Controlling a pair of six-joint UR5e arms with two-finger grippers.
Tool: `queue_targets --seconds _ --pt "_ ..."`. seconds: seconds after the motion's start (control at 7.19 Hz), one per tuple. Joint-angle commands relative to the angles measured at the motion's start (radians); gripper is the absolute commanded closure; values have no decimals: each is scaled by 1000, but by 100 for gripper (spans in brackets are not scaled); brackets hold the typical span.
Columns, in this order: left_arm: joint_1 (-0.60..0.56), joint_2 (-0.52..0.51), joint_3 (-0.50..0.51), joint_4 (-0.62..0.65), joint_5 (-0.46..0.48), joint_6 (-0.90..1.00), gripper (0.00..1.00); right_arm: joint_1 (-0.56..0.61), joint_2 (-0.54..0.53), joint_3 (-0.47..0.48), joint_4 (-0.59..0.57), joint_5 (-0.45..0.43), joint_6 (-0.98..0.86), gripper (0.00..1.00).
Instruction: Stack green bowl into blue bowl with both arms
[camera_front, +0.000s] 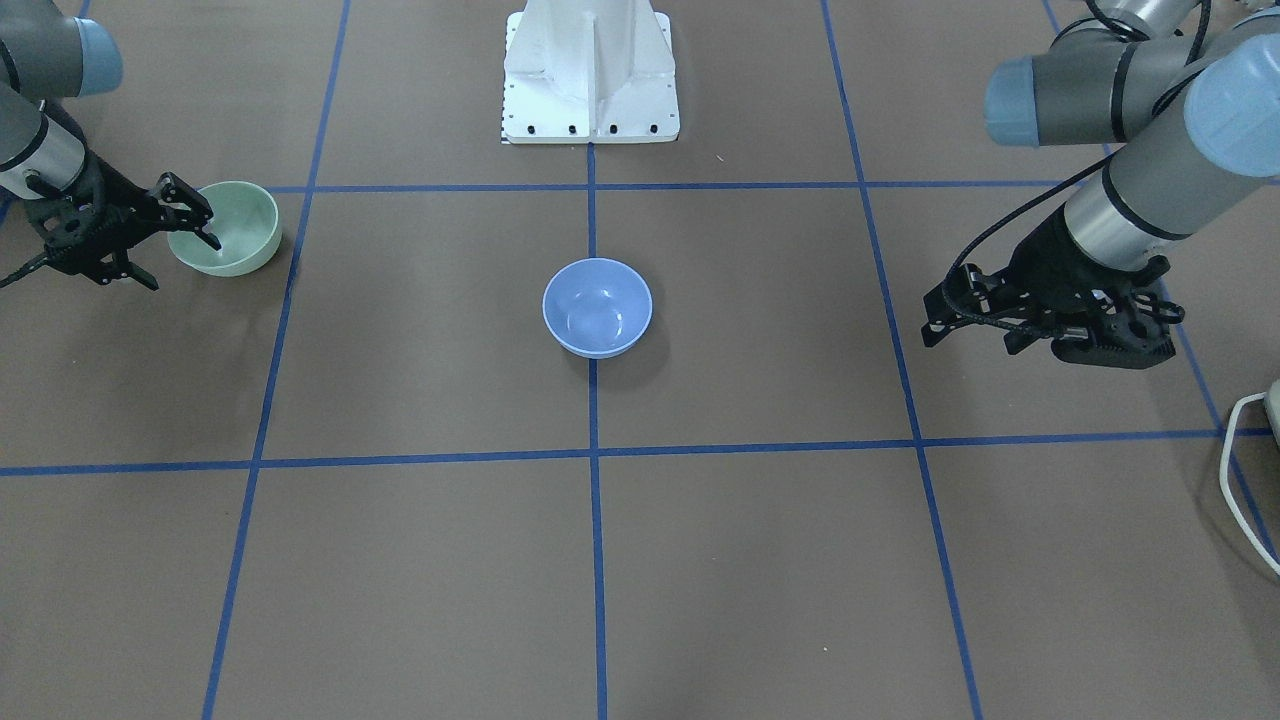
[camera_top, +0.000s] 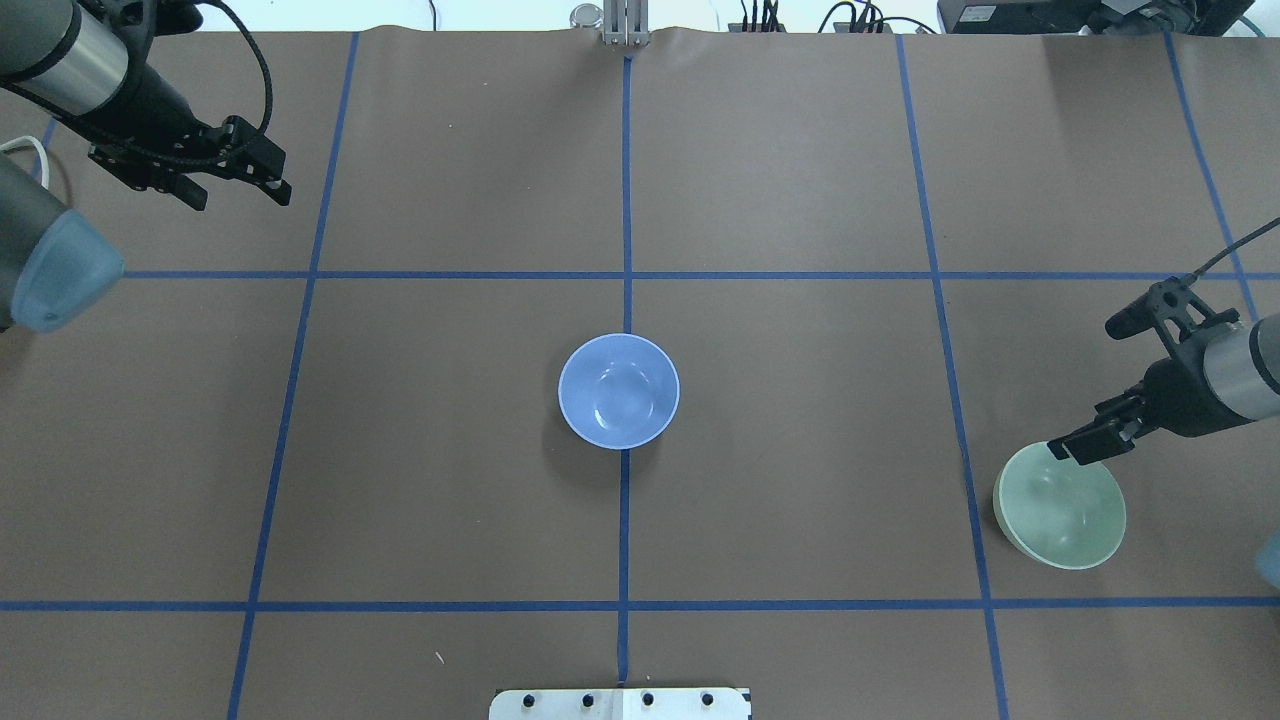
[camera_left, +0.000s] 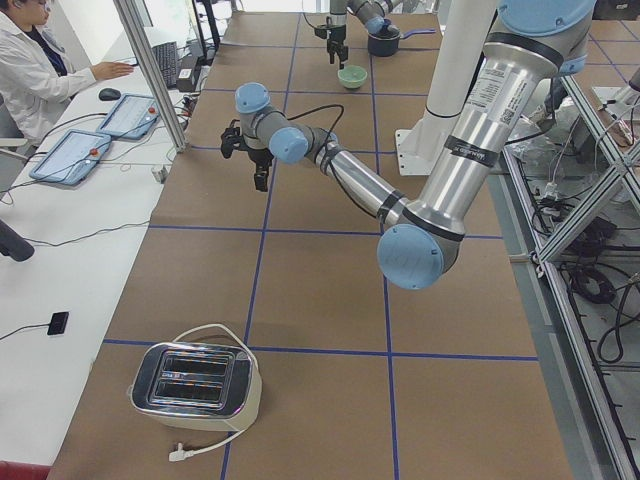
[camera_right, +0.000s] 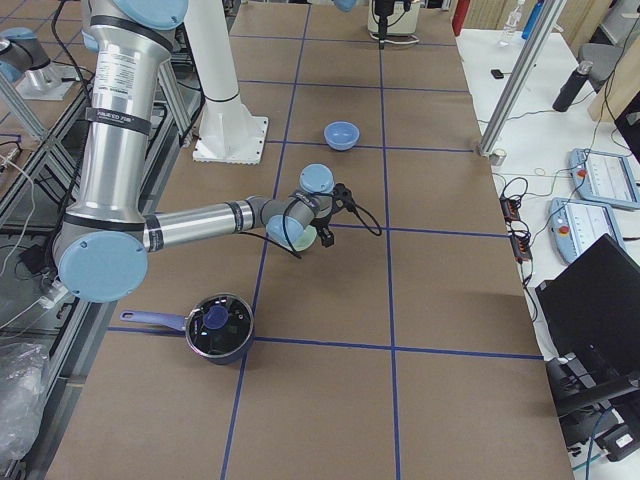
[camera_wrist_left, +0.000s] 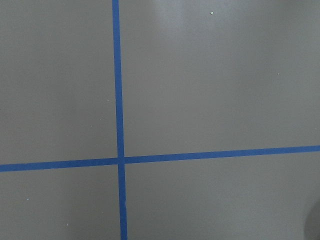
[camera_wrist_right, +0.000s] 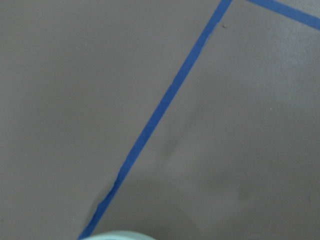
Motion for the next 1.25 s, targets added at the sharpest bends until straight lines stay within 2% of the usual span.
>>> queue_targets --seconds 0.0,0.14,0.28,0.42,0.7,0.83,0.97,1.11 --pt "2 7 1 -15 1 -9 3 -18 -39 2 44 -12 -8 10" --pt "3 7 1 -15 1 -10 3 -44 -45 0 44 -68 -8 20" --pt "3 7 1 -15 1 -10 3 -52 -45 -4 44 -75 -8 25" --pt "3 7 2 -15 3 -10 3 -58 -45 -13 44 -82 -8 25" --pt "3 7 4 -15 4 -10 3 -69 -44 -21 44 -89 -7 37" --pt "3 9 4 -15 4 -10 3 -72 -42 -23 44 -89 -7 45" --pt "5 9 5 -15 4 -10 3 -78 -44 -24 44 -89 -8 61" --pt "3 9 7 -15 4 -9 3 -92 -42 -24 44 -90 -8 67"
